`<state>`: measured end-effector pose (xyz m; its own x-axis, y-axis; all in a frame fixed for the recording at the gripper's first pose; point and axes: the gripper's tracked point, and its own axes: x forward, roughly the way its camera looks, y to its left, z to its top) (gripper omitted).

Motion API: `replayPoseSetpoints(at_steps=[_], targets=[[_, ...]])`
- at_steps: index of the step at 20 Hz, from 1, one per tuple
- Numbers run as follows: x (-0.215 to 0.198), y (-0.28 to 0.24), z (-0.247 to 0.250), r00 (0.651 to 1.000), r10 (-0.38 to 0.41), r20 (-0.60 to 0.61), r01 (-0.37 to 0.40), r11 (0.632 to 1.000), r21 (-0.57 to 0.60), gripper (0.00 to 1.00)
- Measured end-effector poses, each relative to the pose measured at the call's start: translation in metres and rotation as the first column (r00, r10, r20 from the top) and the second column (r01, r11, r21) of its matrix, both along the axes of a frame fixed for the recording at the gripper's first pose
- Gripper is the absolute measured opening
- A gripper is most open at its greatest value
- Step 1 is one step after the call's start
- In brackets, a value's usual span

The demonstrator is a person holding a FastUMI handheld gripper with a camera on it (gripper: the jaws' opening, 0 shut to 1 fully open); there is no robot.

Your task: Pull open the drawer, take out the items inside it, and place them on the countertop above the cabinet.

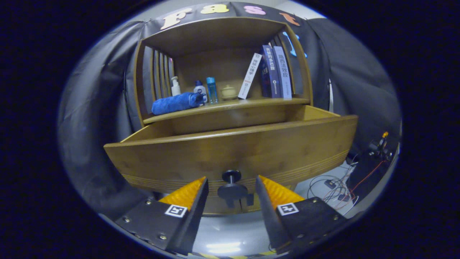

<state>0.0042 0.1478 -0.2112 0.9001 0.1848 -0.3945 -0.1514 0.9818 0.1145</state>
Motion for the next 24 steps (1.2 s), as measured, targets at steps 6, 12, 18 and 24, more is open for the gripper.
replayPoseSetpoints(at_steps=[6,12,18,24], targets=[[0.009,0.008,0.094,0.982,-0.006,0.190,0.002,1.000,0.019,0.83],[0.082,0.001,0.120,0.988,-0.114,0.104,0.110,0.993,0.044,0.82],[0.130,-0.008,0.057,0.920,-0.251,-0.302,0.252,0.967,-0.037,0.83],[0.137,-0.002,-0.001,0.765,-0.305,-0.567,0.326,0.943,-0.066,0.77]])
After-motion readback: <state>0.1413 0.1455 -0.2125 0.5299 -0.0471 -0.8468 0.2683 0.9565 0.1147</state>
